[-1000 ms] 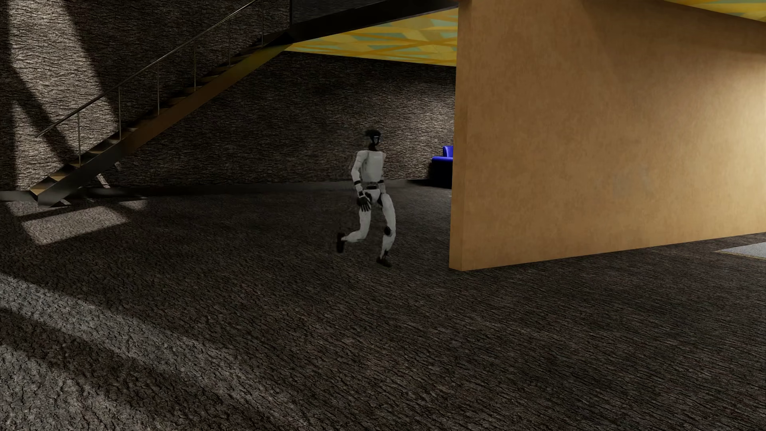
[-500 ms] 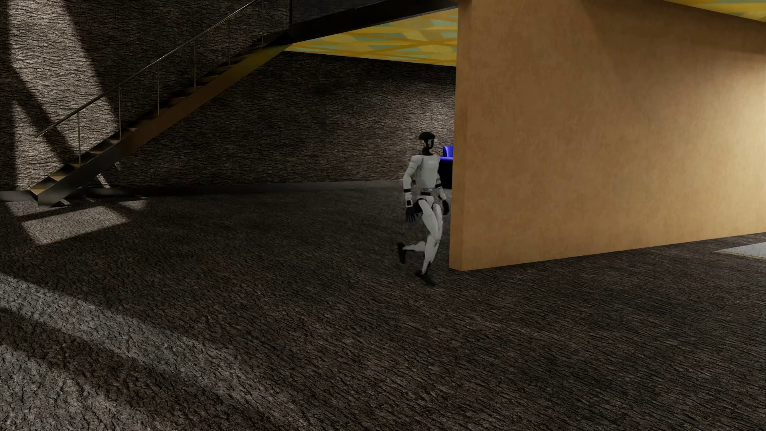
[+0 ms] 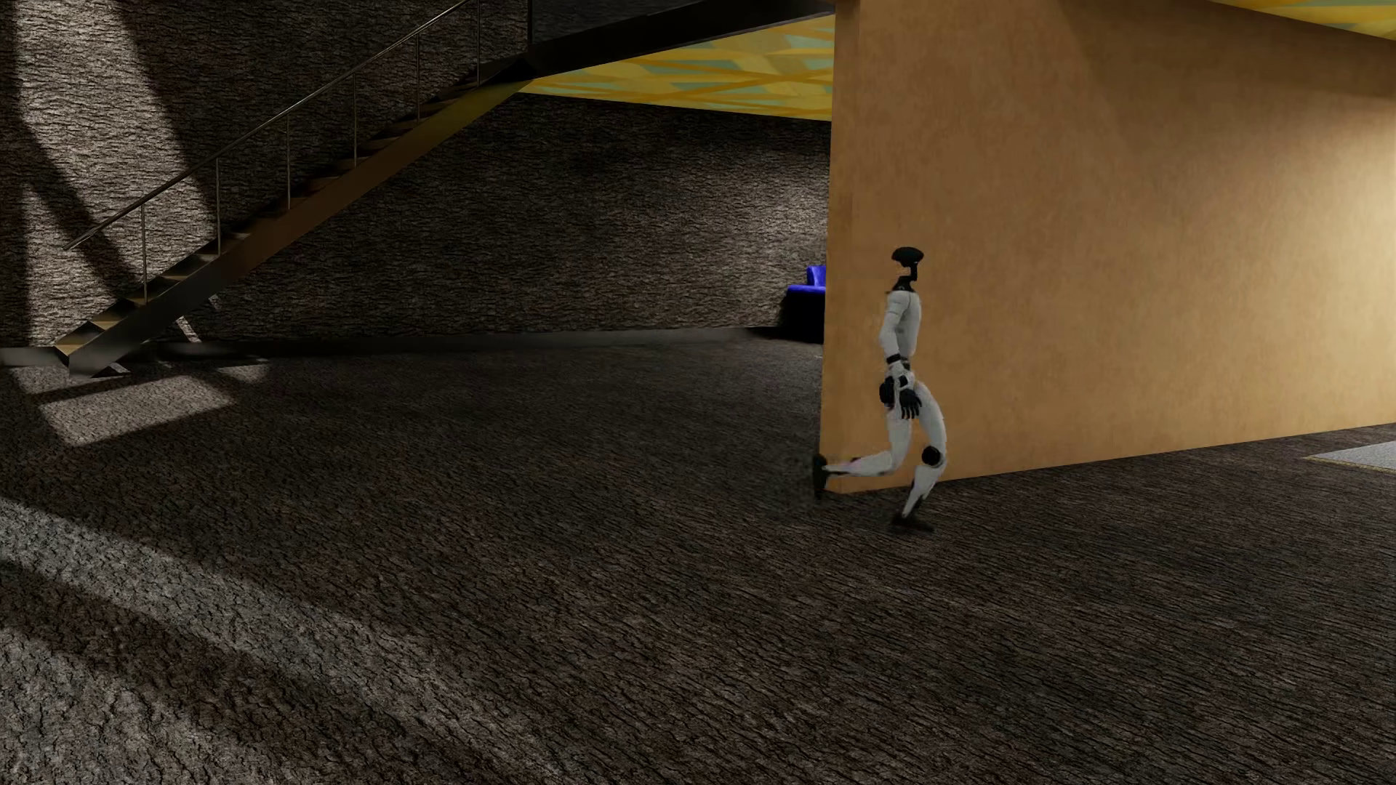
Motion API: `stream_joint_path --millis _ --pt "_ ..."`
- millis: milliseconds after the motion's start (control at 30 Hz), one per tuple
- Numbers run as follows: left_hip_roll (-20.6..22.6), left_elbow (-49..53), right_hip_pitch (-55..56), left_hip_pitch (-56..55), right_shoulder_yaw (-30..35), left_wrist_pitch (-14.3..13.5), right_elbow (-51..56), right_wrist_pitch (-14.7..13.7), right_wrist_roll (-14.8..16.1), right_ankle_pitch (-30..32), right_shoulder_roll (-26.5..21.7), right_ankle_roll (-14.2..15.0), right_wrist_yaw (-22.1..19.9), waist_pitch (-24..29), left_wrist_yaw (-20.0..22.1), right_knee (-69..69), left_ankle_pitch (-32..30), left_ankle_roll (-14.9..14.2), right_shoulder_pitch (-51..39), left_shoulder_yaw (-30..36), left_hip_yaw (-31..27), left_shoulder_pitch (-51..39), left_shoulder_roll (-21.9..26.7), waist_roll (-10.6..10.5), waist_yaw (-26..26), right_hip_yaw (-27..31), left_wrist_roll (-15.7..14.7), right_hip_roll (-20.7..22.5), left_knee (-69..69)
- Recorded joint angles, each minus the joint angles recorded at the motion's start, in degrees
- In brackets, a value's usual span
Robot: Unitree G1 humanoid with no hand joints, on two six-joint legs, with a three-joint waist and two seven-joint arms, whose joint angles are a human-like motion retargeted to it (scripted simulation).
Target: Avoid the corner
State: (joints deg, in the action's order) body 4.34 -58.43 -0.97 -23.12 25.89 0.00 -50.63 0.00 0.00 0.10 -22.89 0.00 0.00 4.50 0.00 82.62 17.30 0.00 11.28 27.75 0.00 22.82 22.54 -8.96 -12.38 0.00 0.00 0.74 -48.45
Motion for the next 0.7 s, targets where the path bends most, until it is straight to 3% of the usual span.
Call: stream_joint_path --millis 33,67,133,200,233,300,333,367,400,433,467,533,567,600,633,700 --pt "1.28 4.26 6.51 5.96 3.61 0.00 -2.08 0.00 0.00 -0.93 -0.42 0.00 0.00 0.18 0.00 5.60 -2.18 0.00 1.39 -0.95 0.00 -0.46 -0.54 -1.57 4.14 0.00 0.00 1.02 3.75" --pt "1.91 8.63 12.41 13.24 3.25 0.00 -4.14 0.00 0.00 0.35 0.25 0.00 0.00 0.28 0.00 4.84 -3.95 0.00 3.99 -2.06 0.00 -1.60 -0.93 -2.64 7.06 0.00 0.00 2.24 8.43" --pt "0.85 14.98 22.53 23.92 6.16 0.00 -5.19 0.00 0.00 9.38 0.50 0.00 0.00 -0.13 0.00 -12.30 -8.26 0.00 8.05 -3.43 0.00 -3.87 -1.68 -4.19 14.60 0.00 0.00 4.24 15.95" --pt "-2.22 21.09 28.43 32.97 6.25 0.00 -4.81 0.00 0.00 16.25 1.47 0.00 0.00 -0.56 0.00 -36.85 -11.39 0.00 11.81 -3.89 0.00 -6.49 -1.23 -3.74 19.41 0.00 0.00 3.04 20.47" --pt "-3.54 24.54 30.13 37.35 6.73 0.00 -3.81 0.00 0.00 9.07 1.93 0.00 0.00 -1.06 0.00 -47.37 -13.61 0.00 13.25 -4.05 0.00 -7.56 -0.26 -2.45 19.71 0.00 0.00 1.88 21.05" --pt "-7.57 30.77 34.55 40.58 6.19 0.00 -4.65 0.00 0.00 -14.22 2.99 0.00 0.00 -2.36 0.00 -56.71 -19.01 0.00 13.20 -6.09 0.00 -8.13 1.14 -1.15 22.27 0.00 0.00 -0.88 20.39" --pt "-10.13 31.48 35.63 42.73 5.48 0.00 -4.16 0.00 0.00 -15.78 2.68 0.00 0.00 -1.87 0.00 -55.91 -24.22 0.00 13.07 -6.92 0.00 -8.22 1.07 -1.25 24.12 0.00 0.00 -1.32 19.36" --pt "-11.60 29.99 37.42 44.14 5.32 0.00 -4.74 0.00 0.00 -8.87 2.19 0.00 0.00 -2.43 0.00 -53.54 -30.16 0.00 12.44 -7.21 0.00 -7.67 0.43 -1.70 24.42 0.00 0.00 -0.42 17.90" --pt "-13.01 27.31 39.60 43.26 5.27 0.00 -5.40 0.00 0.00 3.29 1.71 0.00 0.00 -3.98 0.00 -49.96 -38.71 0.00 11.47 -7.41 0.00 -6.46 -0.34 -2.46 23.32 0.00 0.00 1.73 13.81" --pt "-13.91 22.78 41.19 39.45 4.77 0.00 -6.48 0.00 0.00 11.40 1.46 0.00 0.00 -5.12 0.00 -43.60 -46.73 0.00 10.36 -7.12 0.00 -5.50 -1.34 -3.45 21.50 0.00 0.00 4.23 5.94" --pt "-14.37 18.27 38.60 34.71 4.78 0.00 -6.99 0.00 0.00 11.35 0.77 0.00 0.00 -3.52 0.00 -38.16 -44.74 0.00 8.50 -6.11 0.00 -5.30 -1.95 -4.31 19.75 0.00 0.00 6.99 -5.42" --pt "-12.76 11.14 24.61 21.70 3.38 0.00 -6.53 0.00 0.00 7.05 -0.23 0.00 0.00 -0.28 0.00 -41.29 -16.80 0.00 3.69 -2.15 0.00 -6.01 -2.07 -3.55 15.50 0.00 0.00 10.91 -26.99" --pt "-11.25 9.49 17.47 14.41 3.62 0.00 -5.67 0.00 0.00 3.09 -0.71 0.00 0.00 -0.26 0.00 -44.84 -6.44 0.00 1.45 -1.50 0.00 -4.89 -1.62 -1.91 12.37 0.00 0.00 10.90 -30.62" --pt "-9.91 8.13 7.90 10.86 4.04 0.00 -0.69 0.00 0.00 -1.30 -2.38 0.00 0.00 1.49 0.00 -49.30 -1.18 0.00 0.80 -0.27 0.00 -3.74 -0.71 -0.42 8.69 0.00 0.00 9.90 -27.40" --pt "-9.64 7.11 0.75 6.48 3.18 0.00 1.54 0.00 0.00 -6.02 -3.06 0.00 0.00 1.58 0.00 -53.42 0.27 0.00 -0.77 -0.88 0.00 -2.03 -0.01 0.84 4.91 0.00 0.00 8.93 -20.80" --pt "-10.35 5.24 -10.08 -1.10 -0.68 0.00 4.94 0.00 0.00 -15.14 -3.67 0.00 0.00 1.50 0.00 -58.92 -1.71 0.00 -5.54 -2.85 0.00 -0.12 1.32 2.53 -0.49 0.00 0.00 6.73 -1.92"
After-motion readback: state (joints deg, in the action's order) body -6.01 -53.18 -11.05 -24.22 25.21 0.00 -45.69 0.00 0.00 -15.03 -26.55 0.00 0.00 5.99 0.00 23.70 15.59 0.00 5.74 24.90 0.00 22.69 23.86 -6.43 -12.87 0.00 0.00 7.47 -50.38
